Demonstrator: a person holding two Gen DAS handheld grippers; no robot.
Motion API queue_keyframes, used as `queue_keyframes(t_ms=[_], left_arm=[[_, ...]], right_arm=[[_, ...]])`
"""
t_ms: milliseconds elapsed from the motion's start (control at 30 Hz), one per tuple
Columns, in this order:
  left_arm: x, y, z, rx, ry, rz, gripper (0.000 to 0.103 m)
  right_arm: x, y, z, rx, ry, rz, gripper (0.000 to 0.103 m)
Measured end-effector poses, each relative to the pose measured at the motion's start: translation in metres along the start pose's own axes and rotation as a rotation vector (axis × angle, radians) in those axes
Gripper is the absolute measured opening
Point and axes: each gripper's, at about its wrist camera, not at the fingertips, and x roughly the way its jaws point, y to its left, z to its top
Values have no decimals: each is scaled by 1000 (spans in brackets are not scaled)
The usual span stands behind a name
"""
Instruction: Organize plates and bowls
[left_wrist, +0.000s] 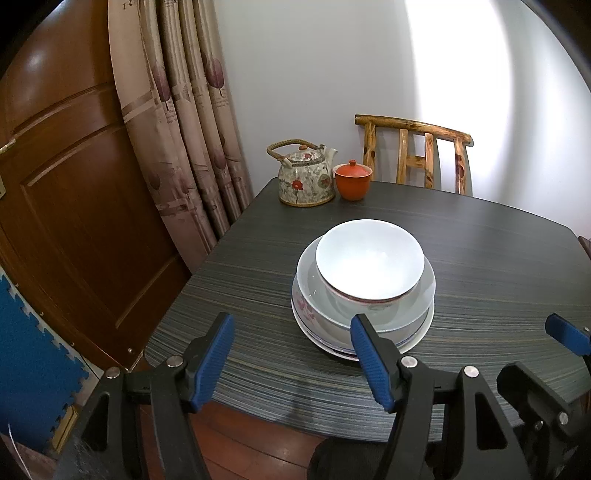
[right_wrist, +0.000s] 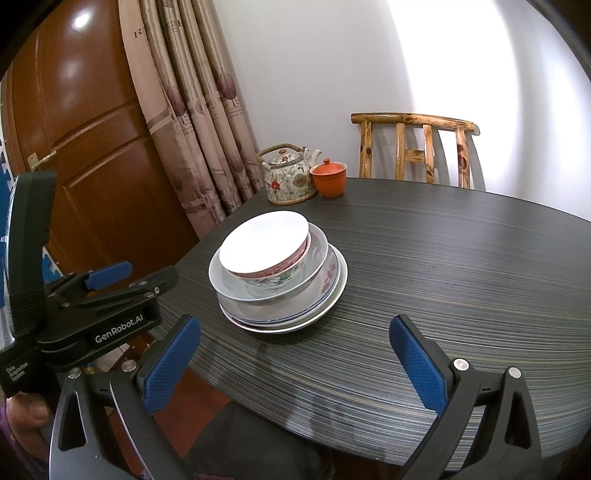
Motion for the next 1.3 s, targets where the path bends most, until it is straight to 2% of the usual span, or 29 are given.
queue_keyframes(t_ms=[1300], left_arm=[[8, 4, 0, 2, 15, -7, 67]], right_arm=[[3, 3, -3, -5, 8, 3, 102]])
